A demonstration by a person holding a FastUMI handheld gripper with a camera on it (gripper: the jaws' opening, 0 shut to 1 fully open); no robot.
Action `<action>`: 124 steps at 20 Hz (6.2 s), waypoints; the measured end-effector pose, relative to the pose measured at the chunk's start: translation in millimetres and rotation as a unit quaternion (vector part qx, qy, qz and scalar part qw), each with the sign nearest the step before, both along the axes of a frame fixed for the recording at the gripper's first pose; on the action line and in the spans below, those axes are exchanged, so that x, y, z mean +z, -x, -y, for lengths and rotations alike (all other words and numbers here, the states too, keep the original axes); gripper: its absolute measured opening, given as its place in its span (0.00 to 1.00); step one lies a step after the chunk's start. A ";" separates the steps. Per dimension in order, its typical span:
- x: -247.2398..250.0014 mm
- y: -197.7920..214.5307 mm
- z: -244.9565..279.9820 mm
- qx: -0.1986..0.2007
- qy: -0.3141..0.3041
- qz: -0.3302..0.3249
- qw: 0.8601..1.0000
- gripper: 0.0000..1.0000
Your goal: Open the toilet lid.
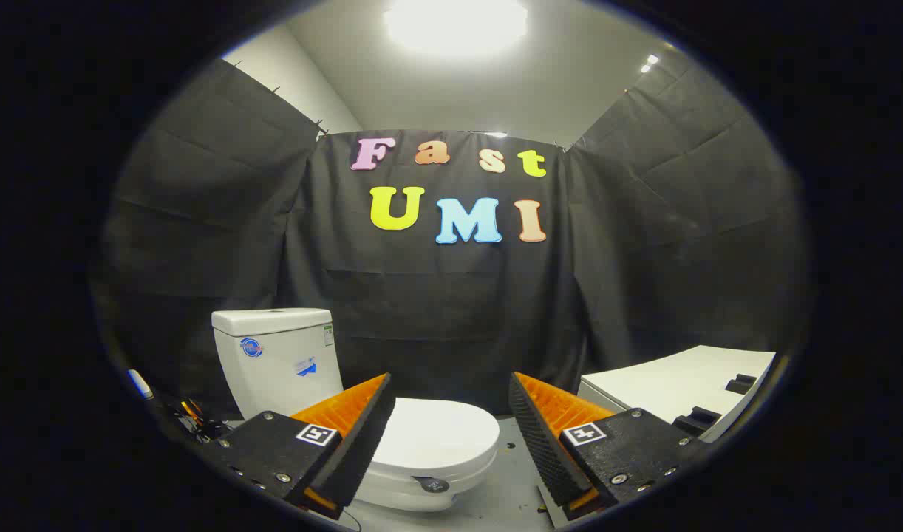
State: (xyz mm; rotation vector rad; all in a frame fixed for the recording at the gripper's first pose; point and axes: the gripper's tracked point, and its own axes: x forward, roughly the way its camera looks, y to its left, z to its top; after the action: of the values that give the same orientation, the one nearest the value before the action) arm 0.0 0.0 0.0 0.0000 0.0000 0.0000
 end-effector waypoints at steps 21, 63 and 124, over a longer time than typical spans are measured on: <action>-12.2 -4.1 -5.9 0.013 -0.019 -0.001 1.000 0.95; -260.8 -65.9 2.4 -0.090 -0.417 -0.185 0.885 0.94; -153.0 -112.7 -73.8 -0.087 -0.304 -0.225 0.922 0.00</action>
State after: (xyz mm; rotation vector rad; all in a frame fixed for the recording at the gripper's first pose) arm 112.7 73.8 -153.0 0.6246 0.4621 -0.1787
